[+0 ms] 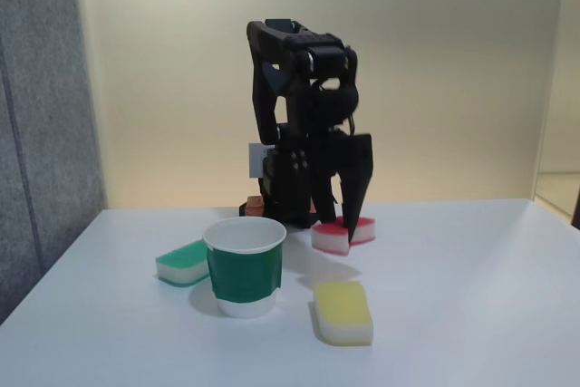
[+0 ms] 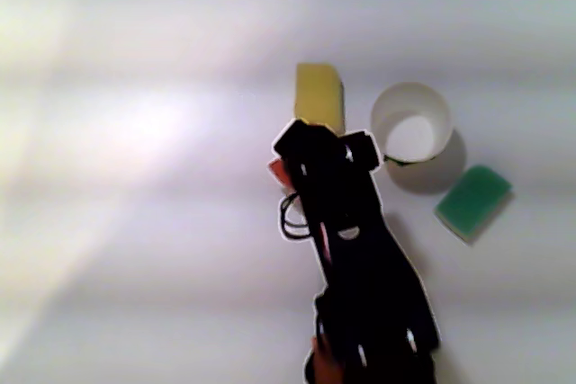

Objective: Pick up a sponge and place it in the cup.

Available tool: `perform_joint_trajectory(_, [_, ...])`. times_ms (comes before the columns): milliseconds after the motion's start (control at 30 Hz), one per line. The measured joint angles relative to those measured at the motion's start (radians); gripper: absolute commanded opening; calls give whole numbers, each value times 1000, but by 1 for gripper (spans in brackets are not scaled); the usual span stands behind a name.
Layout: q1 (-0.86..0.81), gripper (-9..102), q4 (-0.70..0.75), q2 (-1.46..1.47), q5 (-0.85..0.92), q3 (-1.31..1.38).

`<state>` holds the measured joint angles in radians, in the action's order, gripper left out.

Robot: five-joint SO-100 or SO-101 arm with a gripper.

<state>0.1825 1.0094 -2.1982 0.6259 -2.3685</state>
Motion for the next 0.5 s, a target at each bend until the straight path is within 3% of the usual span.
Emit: perform_joint_trajectory(500, [-146, 0, 0, -249, -238, 114])
